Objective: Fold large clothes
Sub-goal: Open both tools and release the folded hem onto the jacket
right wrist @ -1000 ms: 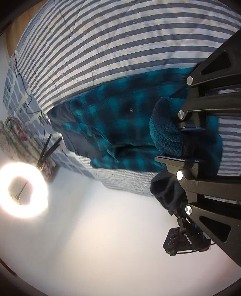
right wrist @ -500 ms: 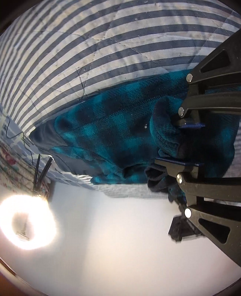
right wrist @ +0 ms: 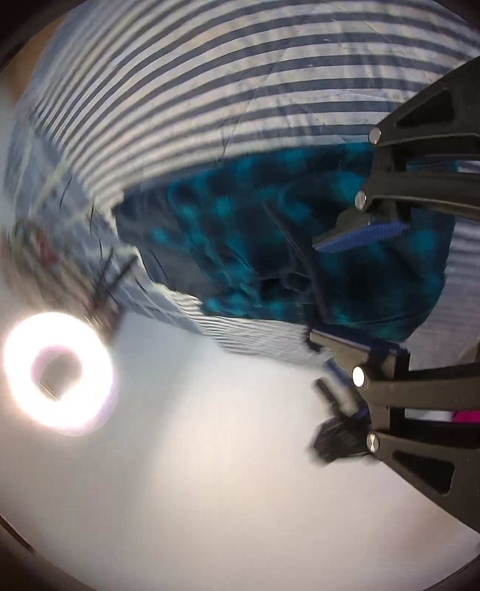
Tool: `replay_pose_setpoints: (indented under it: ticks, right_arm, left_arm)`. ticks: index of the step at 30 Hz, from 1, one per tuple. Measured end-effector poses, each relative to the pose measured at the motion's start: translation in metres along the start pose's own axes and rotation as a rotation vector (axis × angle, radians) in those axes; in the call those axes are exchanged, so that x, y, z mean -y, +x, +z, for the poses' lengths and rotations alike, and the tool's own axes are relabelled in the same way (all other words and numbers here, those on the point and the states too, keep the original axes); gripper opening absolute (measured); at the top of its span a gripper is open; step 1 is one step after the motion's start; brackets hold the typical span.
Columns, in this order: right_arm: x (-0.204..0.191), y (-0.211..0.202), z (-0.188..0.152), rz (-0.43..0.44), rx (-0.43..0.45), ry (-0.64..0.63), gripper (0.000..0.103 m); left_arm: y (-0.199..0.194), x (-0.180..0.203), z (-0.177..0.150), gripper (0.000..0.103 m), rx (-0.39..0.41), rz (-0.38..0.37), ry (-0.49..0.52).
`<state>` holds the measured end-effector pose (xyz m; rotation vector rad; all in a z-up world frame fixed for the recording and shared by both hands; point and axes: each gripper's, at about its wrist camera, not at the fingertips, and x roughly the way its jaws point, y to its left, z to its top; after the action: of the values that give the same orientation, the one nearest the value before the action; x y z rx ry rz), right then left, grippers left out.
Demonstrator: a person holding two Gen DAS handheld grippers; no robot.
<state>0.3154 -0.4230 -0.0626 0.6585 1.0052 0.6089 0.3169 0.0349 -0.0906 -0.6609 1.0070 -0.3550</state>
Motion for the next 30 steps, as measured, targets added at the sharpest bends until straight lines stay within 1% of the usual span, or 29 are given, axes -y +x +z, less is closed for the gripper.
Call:
replay_pose_setpoints:
  ticks: [2, 3, 5, 7, 8, 10, 12, 14, 15, 16, 17, 18, 19, 20, 21, 22, 23, 24, 26, 27, 28, 29, 30]
  right_arm:
    - [-0.018, 0.005, -0.008, -0.112, -0.007, -0.137, 0.044]
    - [-0.019, 0.007, -0.010, -0.147, 0.002, -0.164, 0.044]
    - [-0.004, 0.004, -0.012, -0.197, 0.007, -0.161, 0.050]
    - [0.024, -0.003, -0.015, -0.223, -0.002, -0.105, 0.052]
    - [0.038, -0.010, -0.019, -0.223, -0.010, -0.070, 0.052]
    - [0.067, -0.019, -0.029, -0.177, -0.040, 0.014, 0.052]
    - [0.080, -0.023, -0.039, -0.135, -0.064, 0.042, 0.052]
    - [0.079, -0.021, -0.048, -0.122, -0.103, -0.001, 0.052]
    - [0.076, -0.018, -0.052, -0.128, -0.127, -0.031, 0.052]
    - [0.073, -0.015, -0.057, -0.129, -0.146, -0.050, 0.052]
    - [0.071, -0.009, -0.062, -0.131, -0.170, -0.067, 0.050]
    - [0.069, -0.002, -0.067, -0.149, -0.200, -0.081, 0.044]
    - [0.066, -0.001, -0.072, -0.159, -0.223, -0.096, 0.026]
    - [0.063, 0.001, -0.076, -0.178, -0.235, -0.109, 0.021]
    - [0.059, -0.002, -0.079, -0.190, -0.224, -0.123, 0.011]
    - [0.055, -0.007, -0.080, -0.183, -0.219, -0.132, 0.006]
    - [0.051, -0.014, -0.081, -0.169, -0.209, -0.134, 0.006]
    - [0.046, -0.026, -0.083, -0.163, -0.180, -0.138, 0.005]
    - [0.046, -0.035, -0.086, -0.179, -0.161, -0.139, 0.004]
    - [0.051, -0.033, -0.088, -0.215, -0.162, -0.140, 0.004]
    - [0.056, -0.026, -0.090, -0.251, -0.181, -0.136, 0.004]
    - [0.062, -0.017, -0.092, -0.271, -0.207, -0.126, 0.004]
    - [0.063, -0.014, -0.093, -0.275, -0.210, -0.131, 0.006]
  left_arm:
    - [0.004, -0.004, -0.005, 0.065, -0.021, 0.016, 0.038]
    - [0.007, -0.008, -0.006, 0.065, -0.038, 0.015, 0.038]
    - [0.019, -0.018, -0.011, 0.065, -0.075, 0.027, 0.032]
    - [0.028, -0.021, -0.014, 0.065, -0.097, 0.037, 0.048]
    - [0.031, -0.020, -0.014, 0.065, -0.105, 0.037, 0.058]
    - [0.038, -0.018, -0.014, 0.065, -0.109, 0.046, 0.080]
    - [0.045, -0.015, -0.012, 0.060, -0.121, 0.051, 0.098]
    - [0.053, -0.013, -0.011, 0.048, -0.130, 0.054, 0.110]
    - [0.055, -0.012, -0.010, 0.046, -0.133, 0.052, 0.116]
    - [0.058, -0.010, -0.011, 0.041, -0.133, 0.059, 0.127]
    - [0.059, -0.008, -0.012, 0.029, -0.134, 0.067, 0.142]
    - [0.061, -0.006, -0.012, 0.022, -0.138, 0.075, 0.153]
    - [0.063, -0.004, -0.013, 0.014, -0.142, 0.086, 0.167]
    - [0.062, -0.001, -0.014, 0.012, -0.141, 0.085, 0.172]
    - [0.060, 0.001, -0.013, 0.012, -0.137, 0.087, 0.174]
    - [0.057, 0.004, -0.012, 0.011, -0.131, 0.097, 0.178]
    - [0.054, 0.006, -0.011, 0.011, -0.121, 0.105, 0.186]
    - [0.053, 0.006, -0.009, 0.011, -0.114, 0.114, 0.188]
    - [0.057, -0.003, -0.005, 0.010, -0.107, 0.153, 0.177]
    - [0.063, -0.012, -0.004, 0.010, -0.116, 0.184, 0.153]
    - [0.073, -0.024, -0.004, 0.010, -0.135, 0.196, 0.105]
    - [0.077, -0.027, -0.006, 0.010, -0.138, 0.186, 0.086]
    - [0.078, -0.026, -0.006, 0.010, -0.134, 0.188, 0.094]
